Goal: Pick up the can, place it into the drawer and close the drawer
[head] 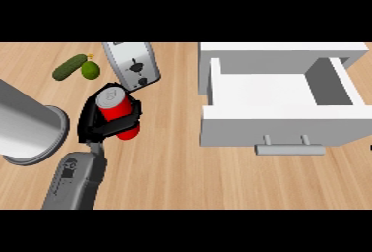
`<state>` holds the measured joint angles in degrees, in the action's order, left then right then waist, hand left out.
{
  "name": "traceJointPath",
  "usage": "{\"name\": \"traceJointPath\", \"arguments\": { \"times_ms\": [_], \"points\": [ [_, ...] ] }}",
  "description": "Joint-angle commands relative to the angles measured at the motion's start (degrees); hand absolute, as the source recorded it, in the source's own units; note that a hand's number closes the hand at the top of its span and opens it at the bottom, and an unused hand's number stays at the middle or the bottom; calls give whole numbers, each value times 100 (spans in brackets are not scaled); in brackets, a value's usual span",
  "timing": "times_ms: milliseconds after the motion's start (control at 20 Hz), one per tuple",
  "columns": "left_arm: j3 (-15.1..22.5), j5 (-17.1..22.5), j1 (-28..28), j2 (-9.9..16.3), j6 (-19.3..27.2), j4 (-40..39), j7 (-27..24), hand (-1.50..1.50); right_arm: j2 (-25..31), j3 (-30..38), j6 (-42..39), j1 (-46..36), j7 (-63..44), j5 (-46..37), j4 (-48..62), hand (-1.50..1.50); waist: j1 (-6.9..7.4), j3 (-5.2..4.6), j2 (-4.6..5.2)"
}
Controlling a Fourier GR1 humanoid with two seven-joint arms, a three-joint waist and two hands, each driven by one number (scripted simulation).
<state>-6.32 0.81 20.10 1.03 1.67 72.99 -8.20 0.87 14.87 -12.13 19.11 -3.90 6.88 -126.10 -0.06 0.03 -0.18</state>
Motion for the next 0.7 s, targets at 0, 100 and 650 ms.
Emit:
{"name": "traceJointPath", "arguments": {
  "times_ms": [0,100,650],
  "points": [
    [498,-63,523,-98,522,250,548,150,-83,-252,151,-131,140,-322,170,-150,-26,-2,13],
    [449,-104,597,-100,410,913,1226,150,195,325,-36,-169,-137,263,67,-150,-11,0,2],
    [1506,-147,2500,-103,1737,284,2246,150,-20,-7,133,-435,-114,-150,220,-150,-64,-1,23]
  ]
}}
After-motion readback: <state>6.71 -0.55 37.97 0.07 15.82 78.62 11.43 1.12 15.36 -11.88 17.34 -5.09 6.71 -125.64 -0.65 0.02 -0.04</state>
